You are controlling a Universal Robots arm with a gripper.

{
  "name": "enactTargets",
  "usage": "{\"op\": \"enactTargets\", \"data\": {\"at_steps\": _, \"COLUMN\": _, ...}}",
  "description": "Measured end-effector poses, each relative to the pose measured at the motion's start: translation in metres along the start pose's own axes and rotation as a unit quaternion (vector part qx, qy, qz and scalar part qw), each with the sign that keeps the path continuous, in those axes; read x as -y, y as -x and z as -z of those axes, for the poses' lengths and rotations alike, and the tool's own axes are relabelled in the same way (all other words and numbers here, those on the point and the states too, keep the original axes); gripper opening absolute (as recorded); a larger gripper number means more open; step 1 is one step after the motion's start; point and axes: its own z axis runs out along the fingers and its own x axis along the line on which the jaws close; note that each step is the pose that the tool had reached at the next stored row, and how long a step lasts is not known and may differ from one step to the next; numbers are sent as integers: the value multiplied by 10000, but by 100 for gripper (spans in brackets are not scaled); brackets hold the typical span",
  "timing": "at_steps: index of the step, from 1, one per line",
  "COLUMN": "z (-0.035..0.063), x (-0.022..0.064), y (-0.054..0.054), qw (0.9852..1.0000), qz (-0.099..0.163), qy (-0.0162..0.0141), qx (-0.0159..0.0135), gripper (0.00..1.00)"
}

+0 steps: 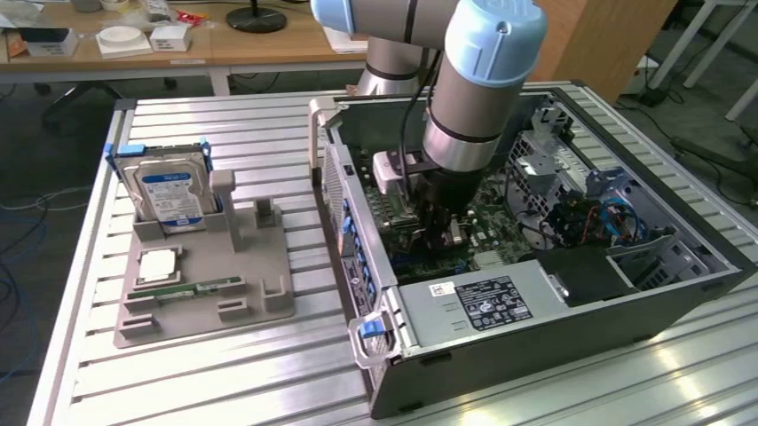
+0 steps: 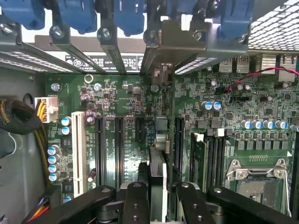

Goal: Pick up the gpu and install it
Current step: 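Insert the gpu into the slot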

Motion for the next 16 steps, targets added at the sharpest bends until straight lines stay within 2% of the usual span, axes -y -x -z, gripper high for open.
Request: {"op": "enactTargets", "data": {"at_steps": 16, "z": -12, "x": -6, "y": 5, "qw": 10000, "qz": 59, "qy": 2, "qx": 1, "gripper": 27}}
